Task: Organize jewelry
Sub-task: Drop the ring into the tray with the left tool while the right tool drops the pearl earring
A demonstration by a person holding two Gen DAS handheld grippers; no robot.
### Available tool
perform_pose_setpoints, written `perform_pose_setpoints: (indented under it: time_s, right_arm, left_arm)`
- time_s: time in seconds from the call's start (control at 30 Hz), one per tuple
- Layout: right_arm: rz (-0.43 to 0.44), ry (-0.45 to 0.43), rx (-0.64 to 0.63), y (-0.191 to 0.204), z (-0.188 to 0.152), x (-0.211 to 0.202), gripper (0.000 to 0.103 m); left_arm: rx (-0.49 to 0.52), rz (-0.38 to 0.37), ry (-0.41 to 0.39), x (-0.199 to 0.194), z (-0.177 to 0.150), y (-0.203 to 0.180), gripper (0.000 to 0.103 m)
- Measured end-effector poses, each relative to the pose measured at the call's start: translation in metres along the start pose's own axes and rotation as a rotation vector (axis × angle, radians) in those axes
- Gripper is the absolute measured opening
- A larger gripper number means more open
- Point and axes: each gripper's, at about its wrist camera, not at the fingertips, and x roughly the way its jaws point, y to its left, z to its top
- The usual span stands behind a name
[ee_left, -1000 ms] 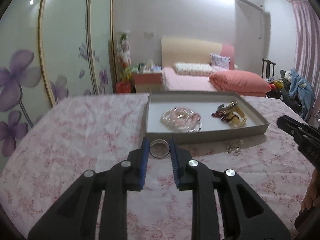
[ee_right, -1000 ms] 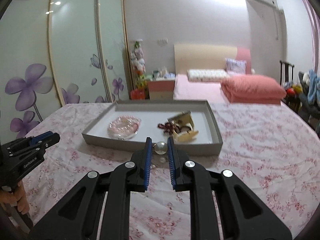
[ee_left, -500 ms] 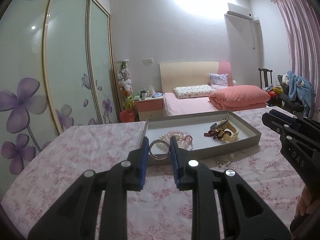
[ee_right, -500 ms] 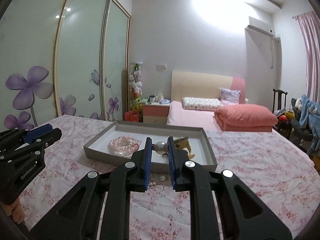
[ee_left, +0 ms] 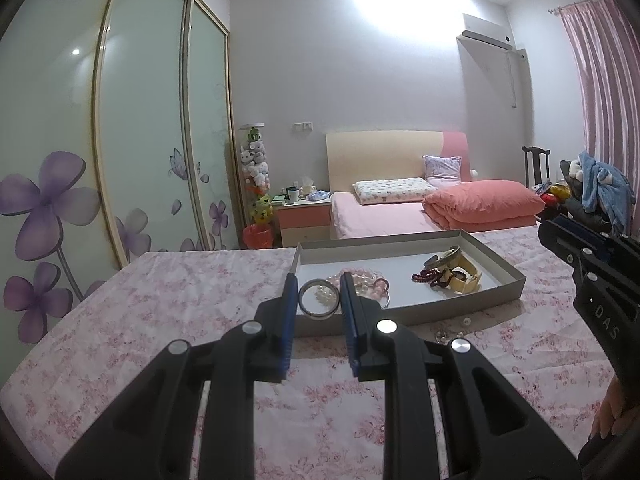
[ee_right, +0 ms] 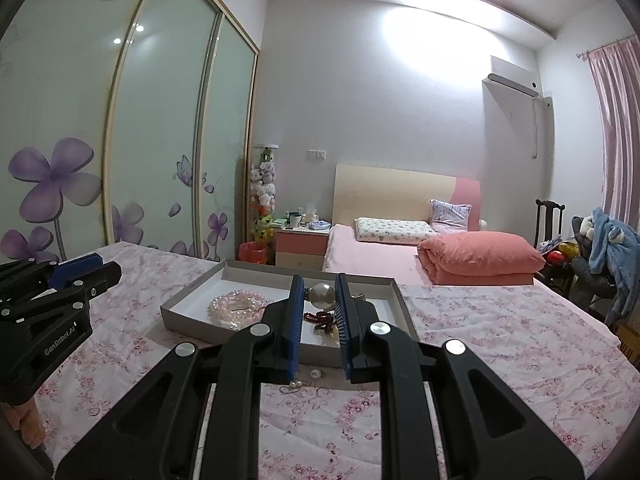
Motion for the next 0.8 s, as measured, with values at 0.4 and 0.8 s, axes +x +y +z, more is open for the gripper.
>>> perform_pose_setpoints:
  time_s: [0.4,0.8]
  right_arm:
    - [-0.003,-0.001,0.006,-0.0006,-0.0013,-0.0003,0.017]
    - [-0.006,-0.005,0.012,-0.0028,0.0001,0.0001,0.017]
  left_arm:
    - [0.000,0.000,-0.002,-0.0002,0.0001,0.0007,0.022]
    - [0.001,-0.004,0.003,-0.0005,0.0020,-0.0016,0.022]
